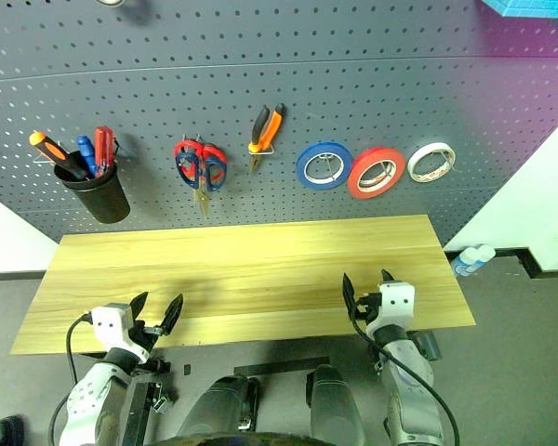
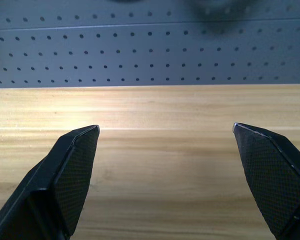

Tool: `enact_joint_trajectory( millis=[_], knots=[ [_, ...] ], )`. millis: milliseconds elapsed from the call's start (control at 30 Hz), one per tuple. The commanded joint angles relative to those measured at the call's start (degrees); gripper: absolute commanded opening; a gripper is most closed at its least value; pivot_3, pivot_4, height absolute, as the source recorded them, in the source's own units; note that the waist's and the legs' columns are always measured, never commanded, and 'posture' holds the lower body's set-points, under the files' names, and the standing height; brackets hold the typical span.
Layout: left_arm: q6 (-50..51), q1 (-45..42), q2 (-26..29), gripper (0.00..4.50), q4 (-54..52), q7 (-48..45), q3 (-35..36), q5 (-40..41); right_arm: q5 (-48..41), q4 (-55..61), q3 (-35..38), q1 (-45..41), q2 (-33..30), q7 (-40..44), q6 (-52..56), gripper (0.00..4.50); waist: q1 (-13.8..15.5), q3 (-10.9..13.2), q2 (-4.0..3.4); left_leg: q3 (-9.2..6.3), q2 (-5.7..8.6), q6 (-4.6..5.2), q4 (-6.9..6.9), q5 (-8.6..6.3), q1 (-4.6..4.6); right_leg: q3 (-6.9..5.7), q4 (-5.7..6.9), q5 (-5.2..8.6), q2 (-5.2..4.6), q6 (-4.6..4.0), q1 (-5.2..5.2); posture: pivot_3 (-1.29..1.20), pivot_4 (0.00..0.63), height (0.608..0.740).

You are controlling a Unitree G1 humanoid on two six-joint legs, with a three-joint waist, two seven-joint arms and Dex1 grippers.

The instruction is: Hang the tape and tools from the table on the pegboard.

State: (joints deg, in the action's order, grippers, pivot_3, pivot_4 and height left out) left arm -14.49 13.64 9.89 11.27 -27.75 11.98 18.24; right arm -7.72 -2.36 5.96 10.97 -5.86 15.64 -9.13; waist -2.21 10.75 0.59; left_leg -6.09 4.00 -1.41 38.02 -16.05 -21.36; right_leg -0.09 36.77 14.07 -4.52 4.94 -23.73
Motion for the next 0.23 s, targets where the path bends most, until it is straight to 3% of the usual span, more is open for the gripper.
enact_joint_trajectory(
  millis=[33,233],
  knots=[
    [-1.33,-0.51,0.00,4.49,0.59,-1.19,0.33,0.85,-0.53,1.39,0.07,-0.22,-0.10,-0.18,-1.19,4.50,-0.03,-0.04,-0.01,0.00,0.00,0.00,0.00,0.00,0.00,0.00,-0.02,0.00,0.00,0.00,0.01,-0.10,0.126,0.740],
    [-3.04,-2.83,0.45,4.49,4.43,-2.19,0.92,0.53,-0.73,1.43,-0.38,0.30,0.06,0.44,-1.98,4.50,-0.18,-0.10,0.00,0.00,0.00,0.07,-0.01,-0.04,0.00,-0.02,-0.15,-0.11,0.00,0.03,0.06,-0.12,0.123,0.740]
  ],
)
